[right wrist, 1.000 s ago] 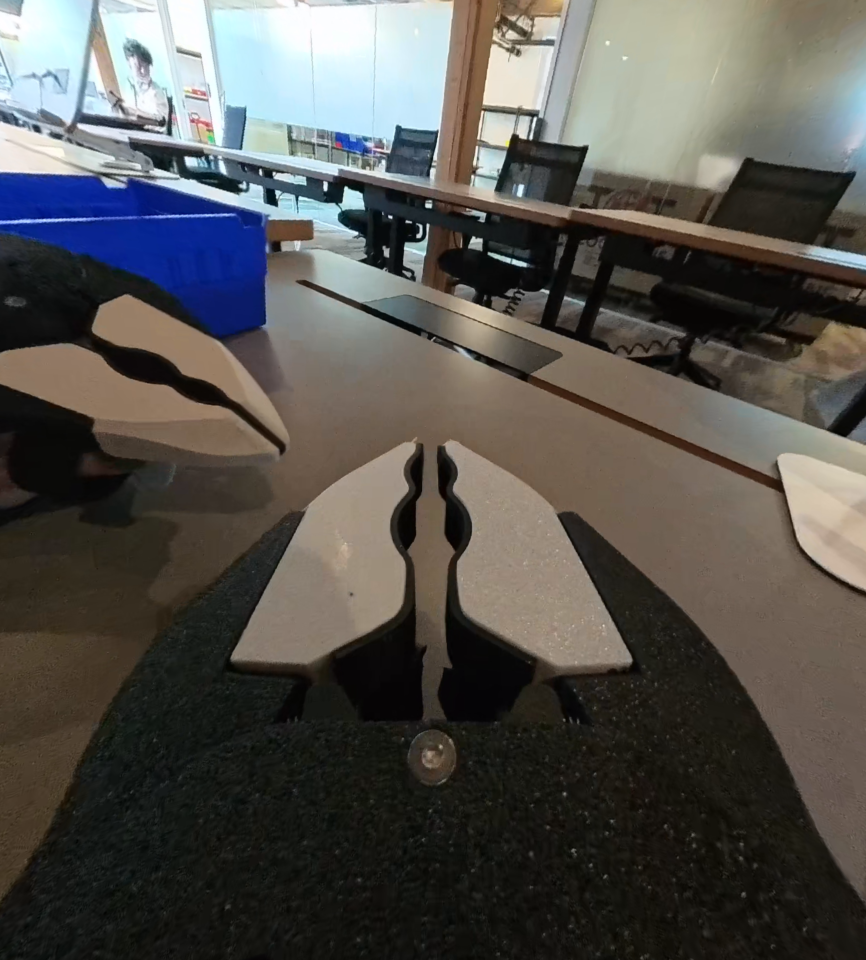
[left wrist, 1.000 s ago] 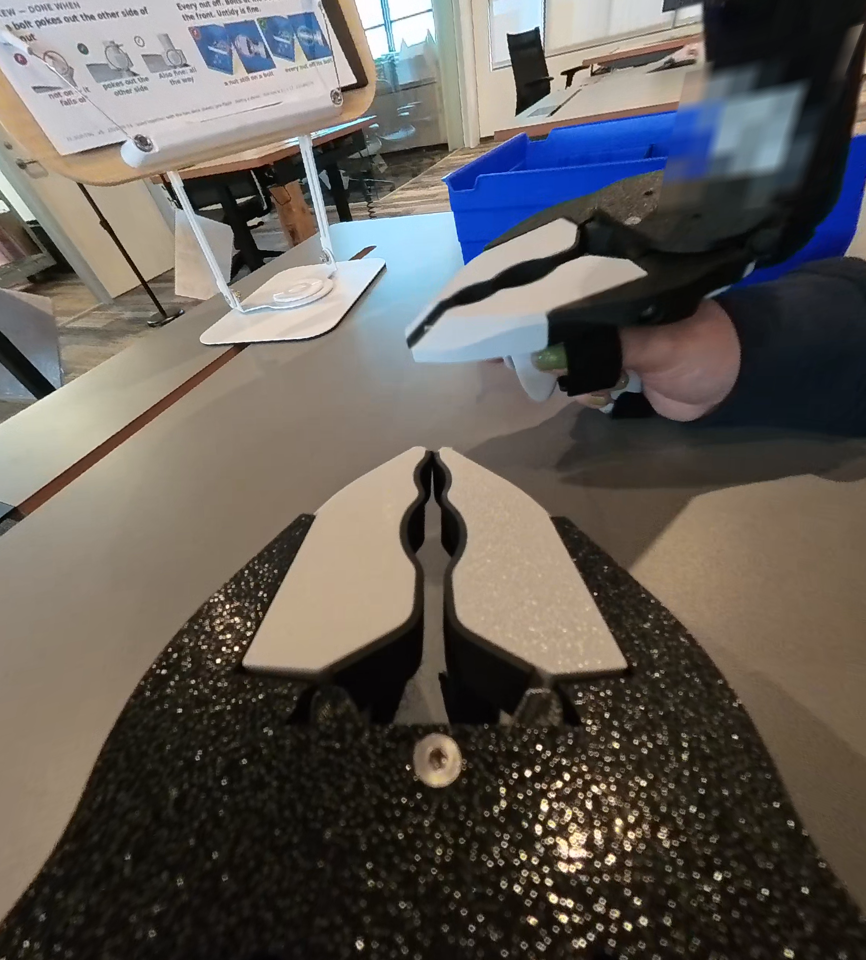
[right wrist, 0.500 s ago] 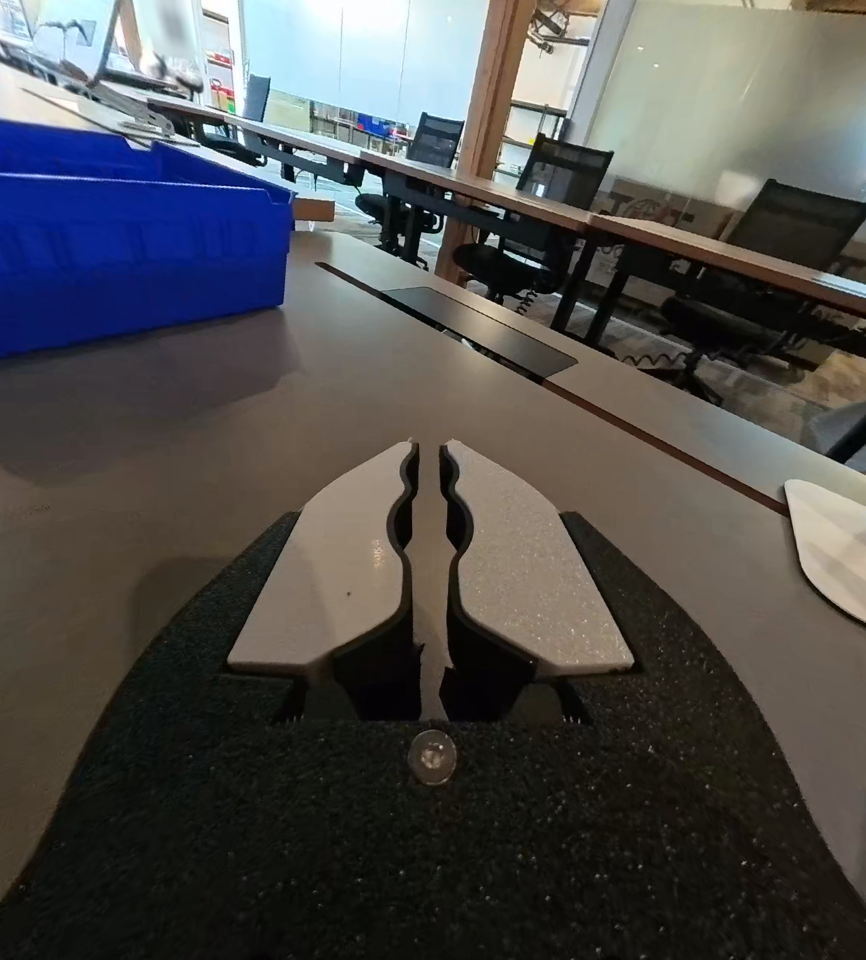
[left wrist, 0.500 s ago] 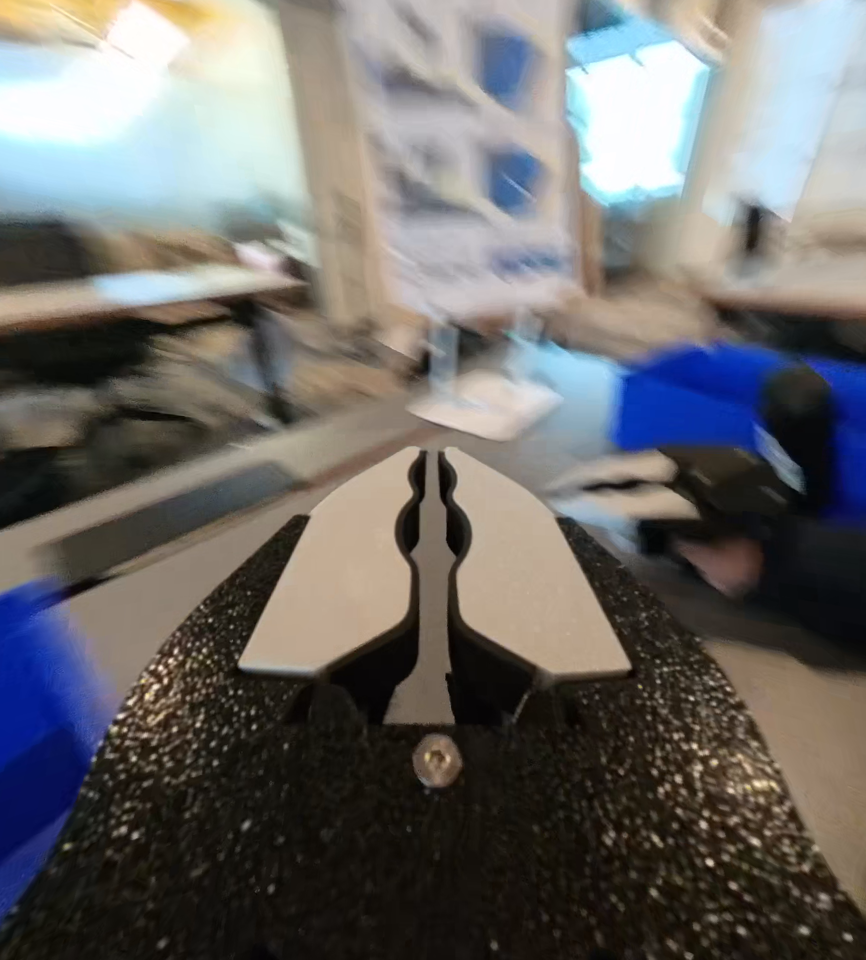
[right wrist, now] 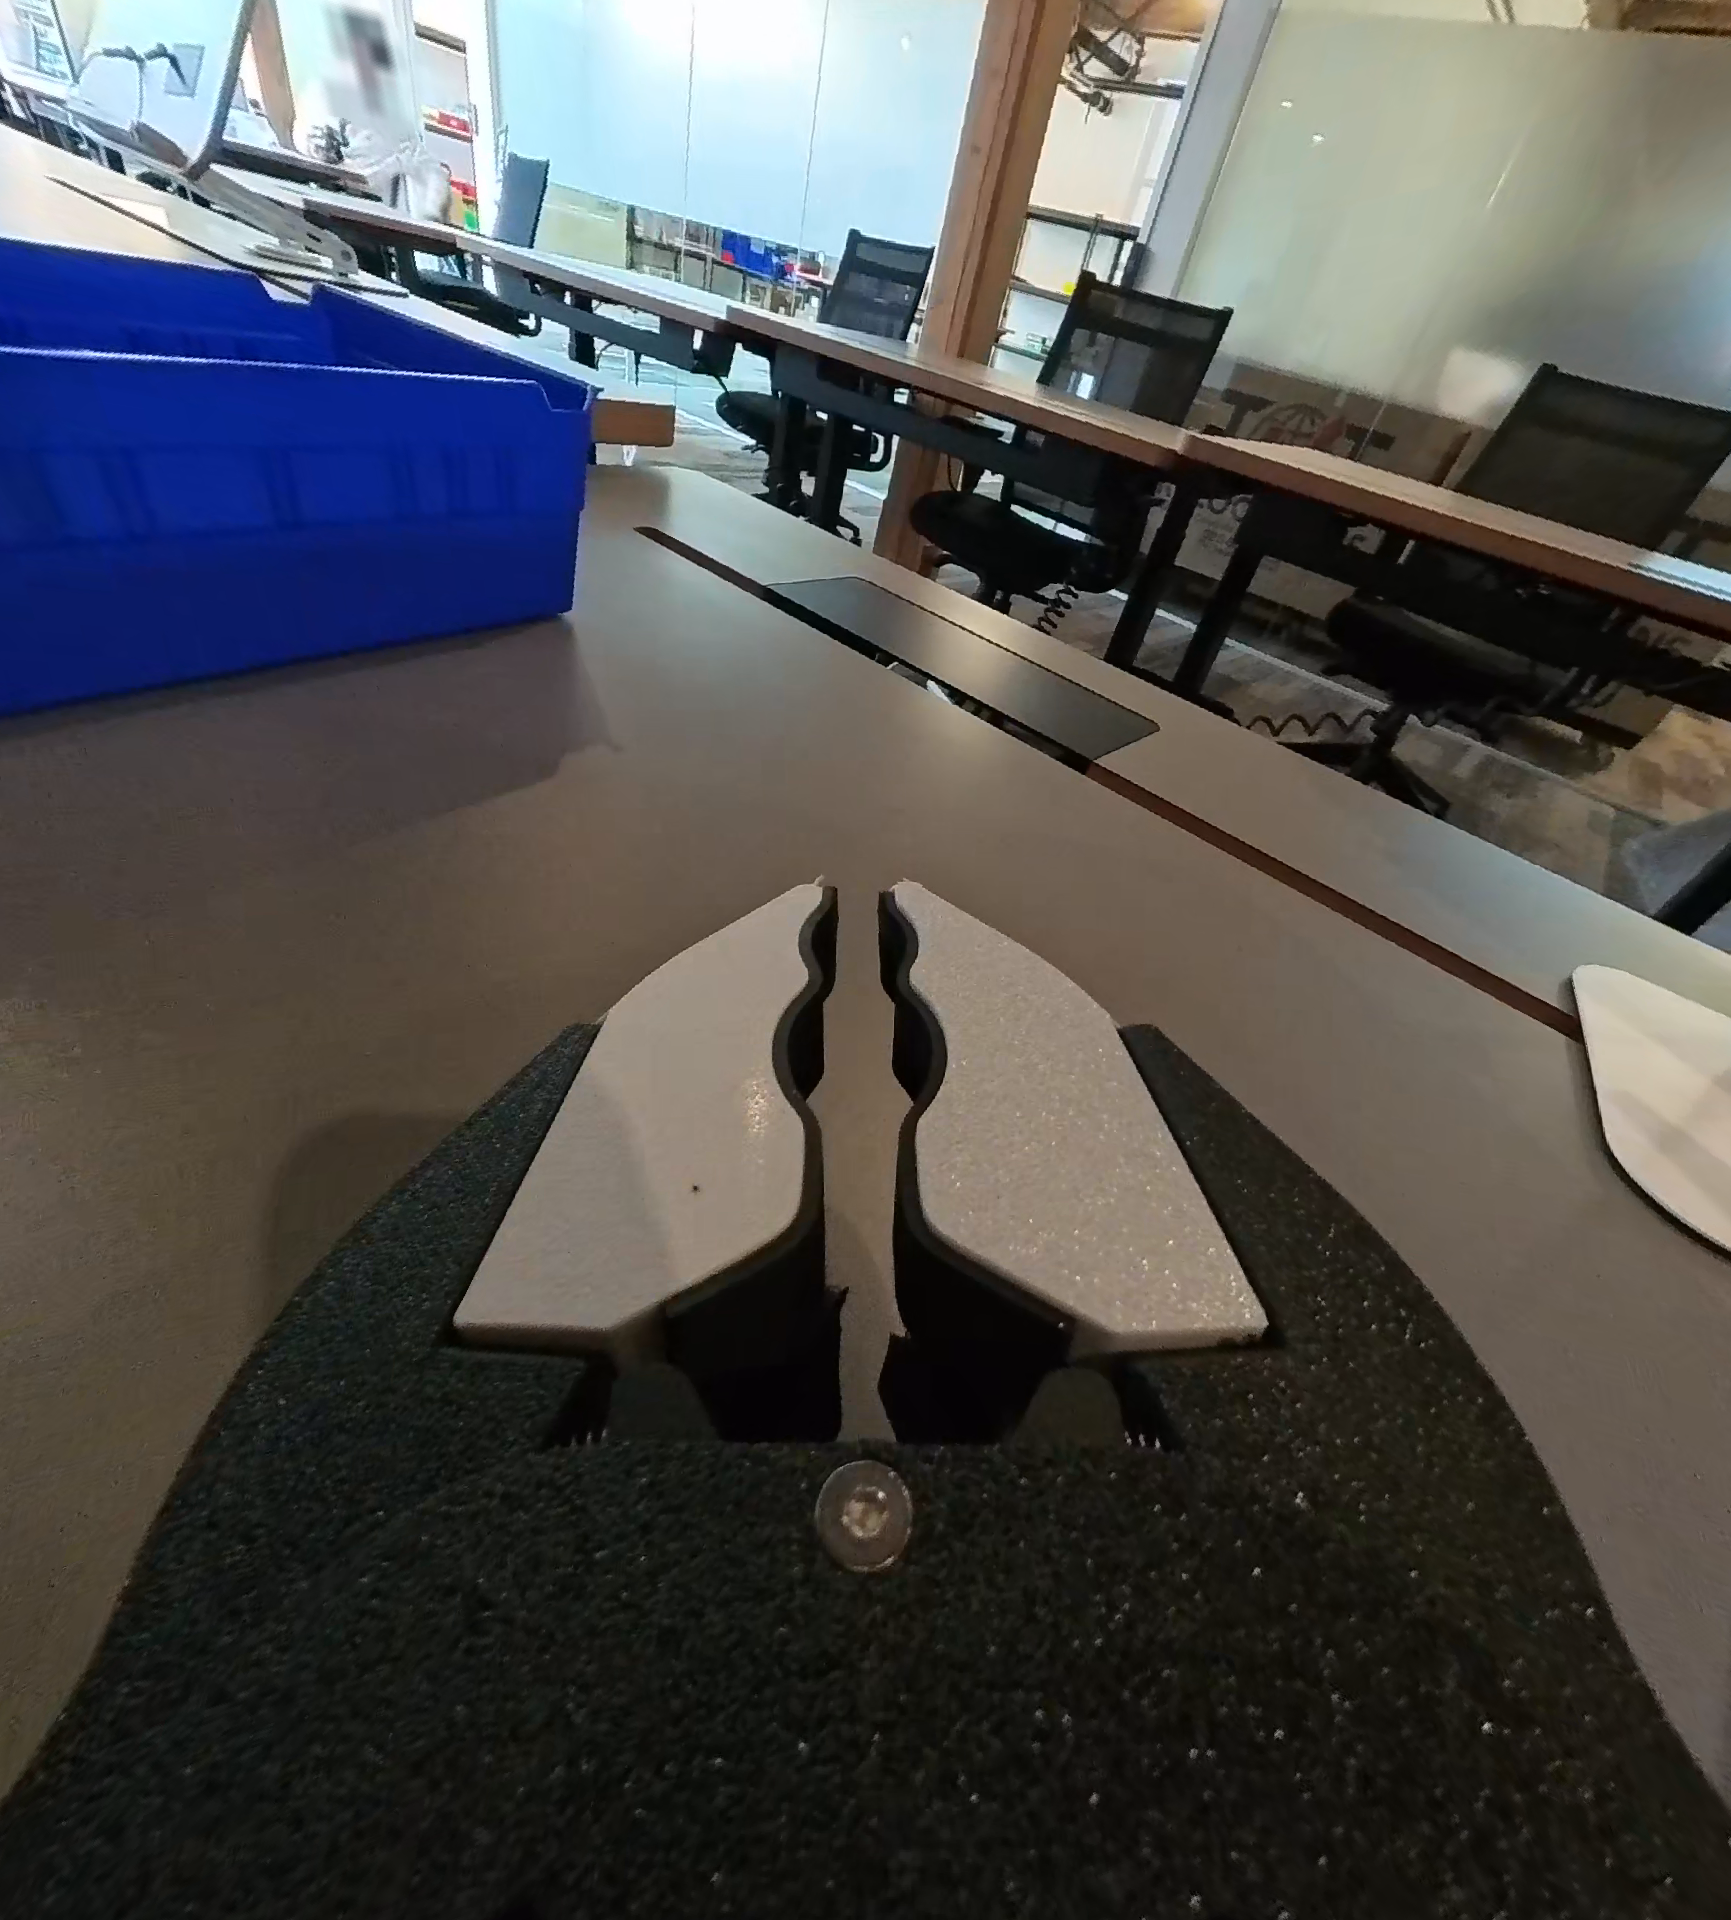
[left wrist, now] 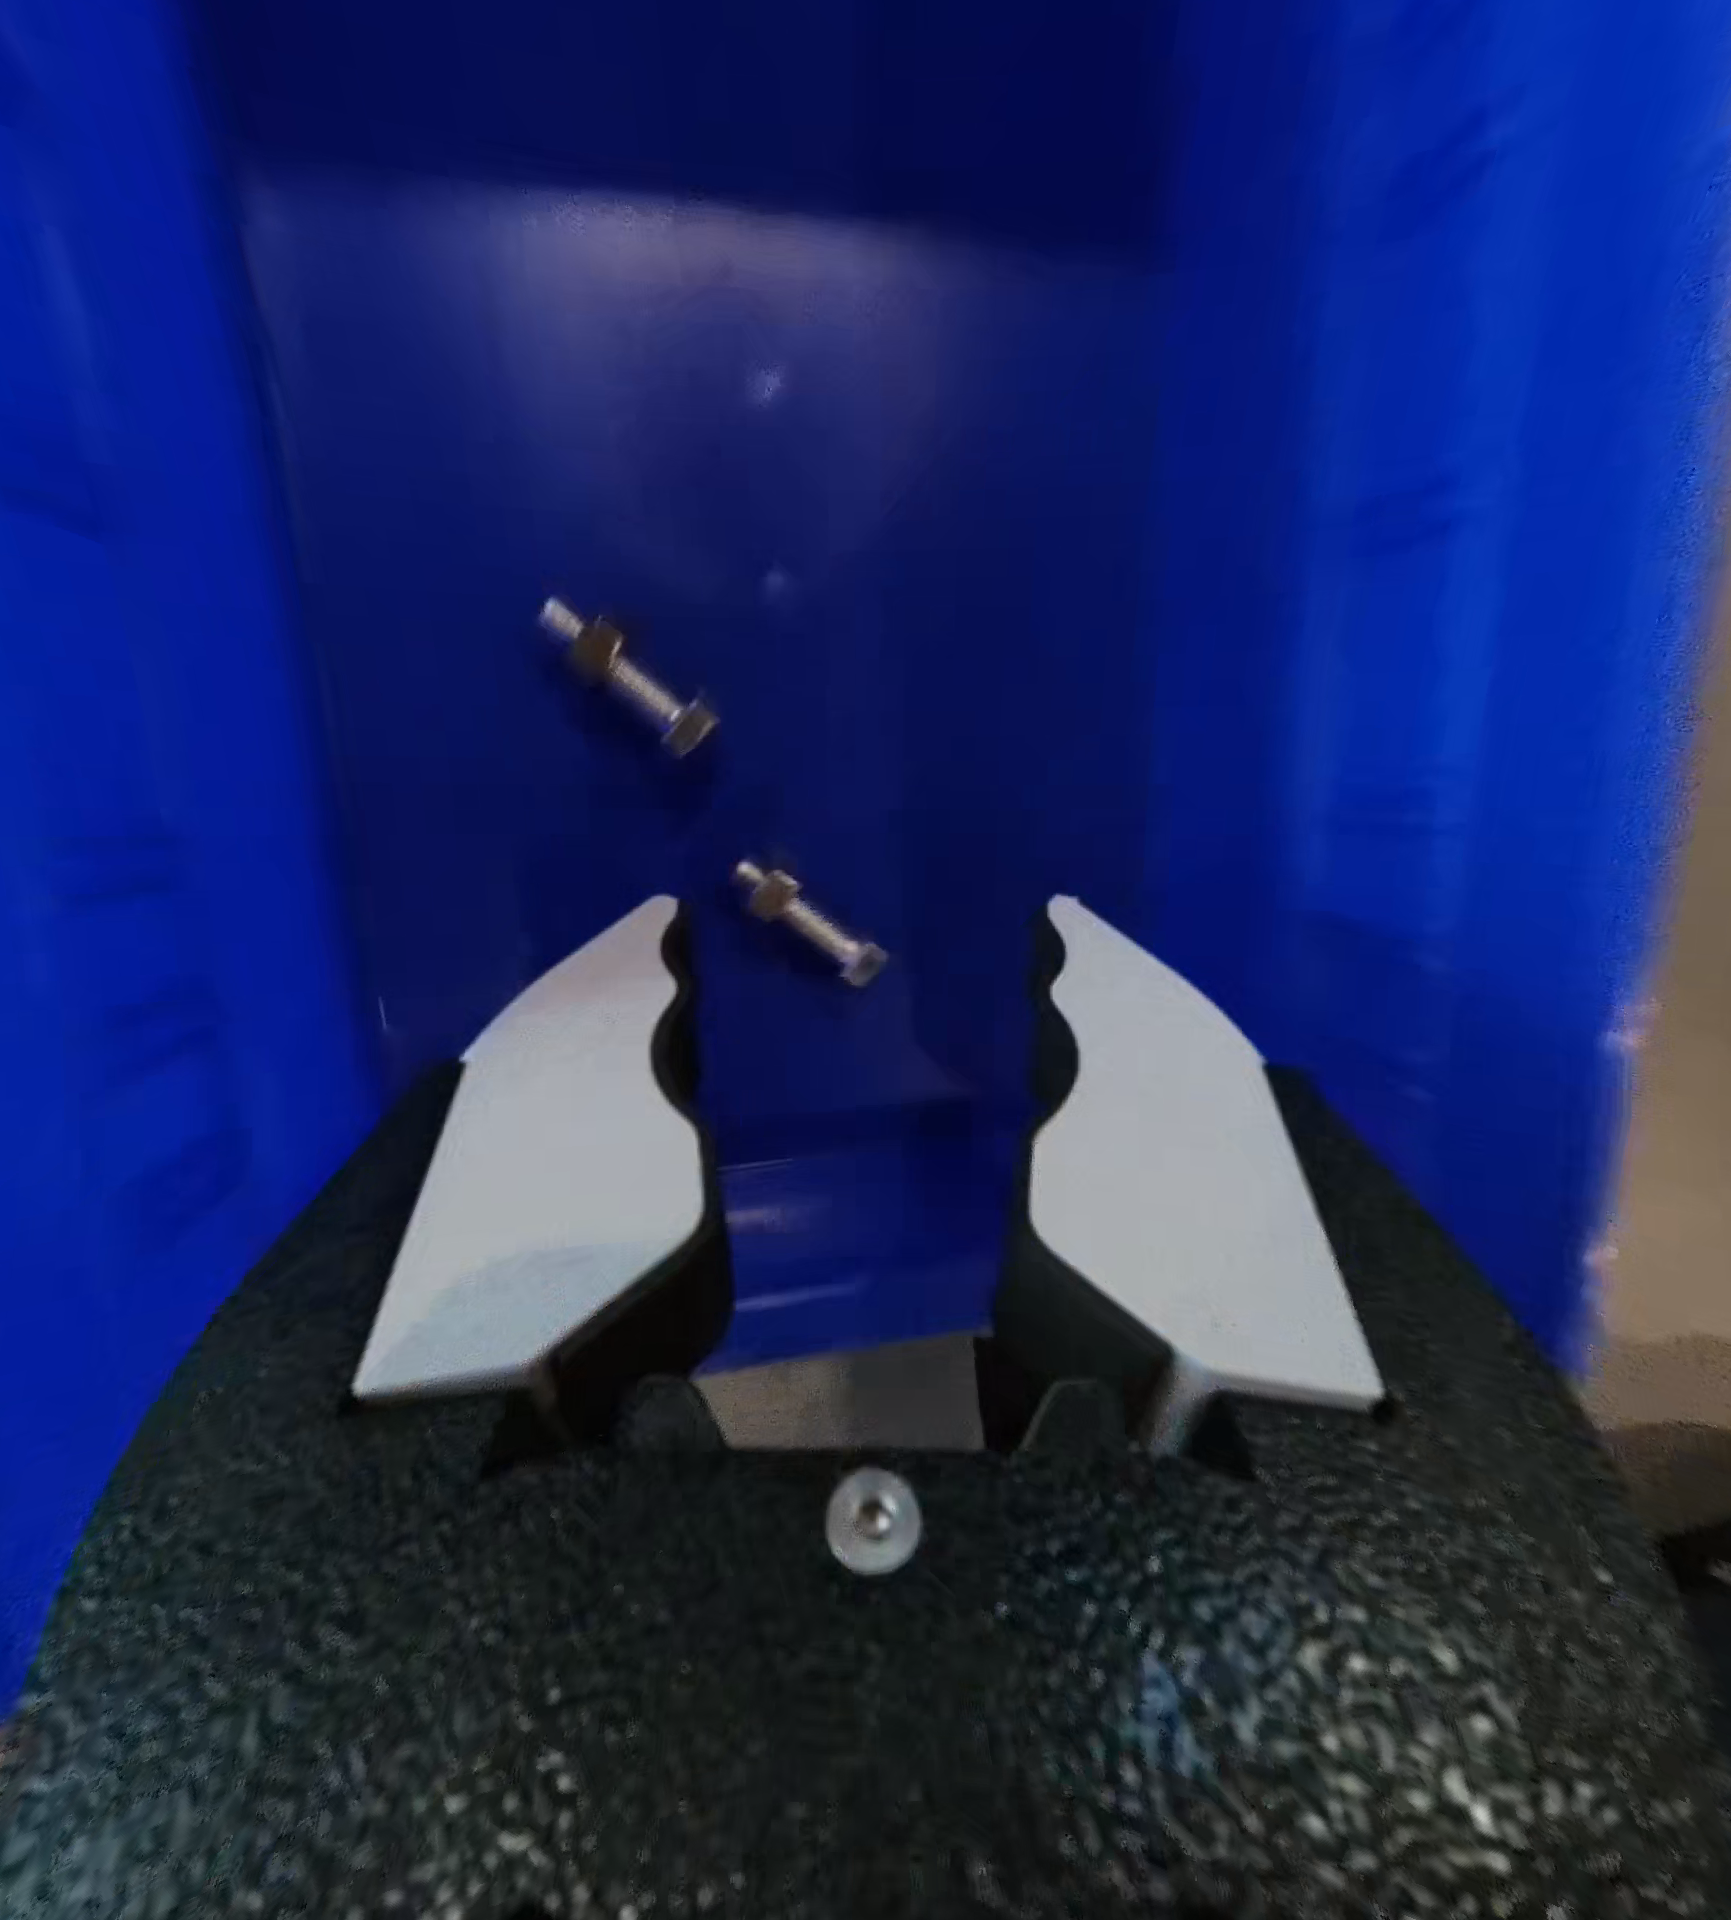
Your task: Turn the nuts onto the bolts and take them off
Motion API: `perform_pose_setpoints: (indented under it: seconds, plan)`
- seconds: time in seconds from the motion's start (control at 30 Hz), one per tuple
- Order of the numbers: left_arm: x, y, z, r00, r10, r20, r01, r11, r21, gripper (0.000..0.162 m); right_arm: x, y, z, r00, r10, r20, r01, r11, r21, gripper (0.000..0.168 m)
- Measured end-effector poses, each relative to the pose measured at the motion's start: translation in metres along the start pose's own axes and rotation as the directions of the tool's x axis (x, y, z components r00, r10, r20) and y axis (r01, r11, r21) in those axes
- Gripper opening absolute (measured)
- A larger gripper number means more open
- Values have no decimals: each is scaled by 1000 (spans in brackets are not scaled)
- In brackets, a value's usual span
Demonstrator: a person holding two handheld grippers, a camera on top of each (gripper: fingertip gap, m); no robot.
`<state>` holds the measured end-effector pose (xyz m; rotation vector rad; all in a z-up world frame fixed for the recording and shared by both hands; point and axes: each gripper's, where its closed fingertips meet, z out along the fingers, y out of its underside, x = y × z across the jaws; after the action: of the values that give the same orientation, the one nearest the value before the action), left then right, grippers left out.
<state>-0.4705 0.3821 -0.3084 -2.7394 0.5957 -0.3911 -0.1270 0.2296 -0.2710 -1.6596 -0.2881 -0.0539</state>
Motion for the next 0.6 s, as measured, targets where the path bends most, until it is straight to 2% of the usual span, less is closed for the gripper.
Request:
perform_pose_setpoints:
  seconds: [0.2,0.37,0.53,0.6]
  plan:
    - [-18,12,18,993,-70,94,82,988,-128,47,0,0,0,1000,1,1,-1,1000,0,7]
    - [-17,19,29,994,-73,84,87,980,-181,51,0,0,0,1000,-2,4,2,1000,1,7]
    - [-18,20,31,995,-11,102,32,979,-201,24,0,0,0,1000,-2,6,2,1000,3,7]
    - [-20,20,28,989,58,133,-30,978,-205,23,-1,0,0,1000,-2,7,2,1000,3,7]
